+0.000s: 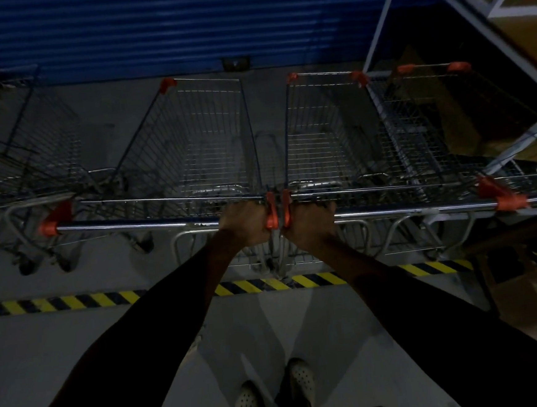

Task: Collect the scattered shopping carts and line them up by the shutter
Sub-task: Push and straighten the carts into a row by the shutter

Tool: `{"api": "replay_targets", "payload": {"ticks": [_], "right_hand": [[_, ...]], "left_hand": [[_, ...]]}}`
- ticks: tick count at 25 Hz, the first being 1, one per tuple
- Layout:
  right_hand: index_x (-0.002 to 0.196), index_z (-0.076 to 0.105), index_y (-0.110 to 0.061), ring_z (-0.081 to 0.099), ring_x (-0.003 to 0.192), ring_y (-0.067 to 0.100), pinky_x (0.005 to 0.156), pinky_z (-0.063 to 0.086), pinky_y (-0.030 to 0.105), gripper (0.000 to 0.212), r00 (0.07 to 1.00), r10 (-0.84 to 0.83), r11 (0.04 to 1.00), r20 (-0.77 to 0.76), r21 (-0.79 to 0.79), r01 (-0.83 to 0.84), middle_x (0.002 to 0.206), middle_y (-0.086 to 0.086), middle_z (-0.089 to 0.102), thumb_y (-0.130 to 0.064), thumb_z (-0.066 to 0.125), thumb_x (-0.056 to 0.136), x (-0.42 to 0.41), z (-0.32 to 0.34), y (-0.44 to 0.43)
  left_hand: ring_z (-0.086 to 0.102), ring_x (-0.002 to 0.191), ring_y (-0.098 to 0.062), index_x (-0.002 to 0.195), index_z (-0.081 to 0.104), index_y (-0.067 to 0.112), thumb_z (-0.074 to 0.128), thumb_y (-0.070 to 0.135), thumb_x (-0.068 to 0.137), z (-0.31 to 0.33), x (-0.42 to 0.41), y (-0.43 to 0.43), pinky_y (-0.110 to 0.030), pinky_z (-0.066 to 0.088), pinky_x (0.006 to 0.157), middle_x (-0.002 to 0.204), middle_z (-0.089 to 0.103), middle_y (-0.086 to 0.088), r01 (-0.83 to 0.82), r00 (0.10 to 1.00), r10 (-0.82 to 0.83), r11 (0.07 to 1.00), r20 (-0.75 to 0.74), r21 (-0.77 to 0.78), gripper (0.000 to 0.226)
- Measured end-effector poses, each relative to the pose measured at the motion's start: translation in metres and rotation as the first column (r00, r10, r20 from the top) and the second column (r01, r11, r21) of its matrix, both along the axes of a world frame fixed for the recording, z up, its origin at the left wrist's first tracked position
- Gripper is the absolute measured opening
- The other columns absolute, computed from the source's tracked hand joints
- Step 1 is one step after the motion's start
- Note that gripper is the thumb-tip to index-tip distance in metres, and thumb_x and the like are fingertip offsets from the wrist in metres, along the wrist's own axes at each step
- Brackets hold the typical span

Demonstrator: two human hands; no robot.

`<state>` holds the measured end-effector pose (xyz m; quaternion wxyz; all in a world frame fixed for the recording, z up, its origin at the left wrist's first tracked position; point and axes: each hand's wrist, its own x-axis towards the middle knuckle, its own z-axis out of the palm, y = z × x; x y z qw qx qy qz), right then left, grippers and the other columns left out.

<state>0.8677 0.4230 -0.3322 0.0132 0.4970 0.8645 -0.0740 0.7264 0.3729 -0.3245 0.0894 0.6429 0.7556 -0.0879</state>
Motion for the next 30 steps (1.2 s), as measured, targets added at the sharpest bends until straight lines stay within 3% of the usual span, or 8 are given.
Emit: {"api": "replay_targets", "payload": {"ticks": [11,17,26,30], "right_hand": [[0.093,0.065,-0.023,0.066,0.09,0.024,0.1,0.033,0.046,0.021,0.999,0.029,1.0,-0.029,-0.002,-0.029,0.087,-0.001,0.07,-0.04,0.06,0.081,0.006,-0.001,-0.002],[0.102,0.063,-0.022,0.063,0.099,0.027,0.097,0.031,0.043,0.026,0.998,0.054,0.998,-0.032,0.031,-0.053,0.095,0.002,0.07,-0.038,0.058,0.083,0.007,-0.005,-0.002],[0.132,0.051,-0.016,0.056,0.11,0.032,0.096,0.031,0.046,0.055,0.994,0.104,0.992,-0.031,0.069,-0.102,0.112,0.006,0.067,-0.039,0.055,0.082,0.009,-0.018,0.002],[0.135,0.047,-0.014,0.055,0.111,0.032,0.095,0.031,0.046,0.06,0.994,0.108,0.992,-0.033,0.061,-0.106,0.114,0.008,0.065,-0.041,0.056,0.082,0.011,-0.019,0.003]], "left_hand": [[0.067,0.091,-0.029,0.089,0.068,0.019,0.062,0.036,0.073,0.002,0.001,-0.004,-0.034,0.051,0.077,0.093,0.071,-0.007,-0.008,0.999,0.006,0.999,0.047,0.039,0.025],[0.065,0.099,-0.031,0.102,0.068,0.017,0.062,0.032,0.079,0.011,0.009,-0.003,-0.036,0.051,0.083,0.106,0.069,-0.01,-0.02,0.996,0.019,1.0,0.083,0.014,0.028],[0.064,0.104,-0.026,0.107,0.068,0.016,0.057,0.026,0.086,0.012,0.011,-0.005,-0.03,0.049,0.079,0.111,0.068,-0.007,0.053,0.999,-0.053,0.997,0.006,-0.054,0.026],[0.067,0.096,-0.029,0.1,0.069,0.018,0.06,0.028,0.08,0.009,0.007,-0.009,-0.034,0.053,0.076,0.103,0.07,-0.008,0.018,0.997,-0.015,0.999,0.081,-0.035,0.024]]}}
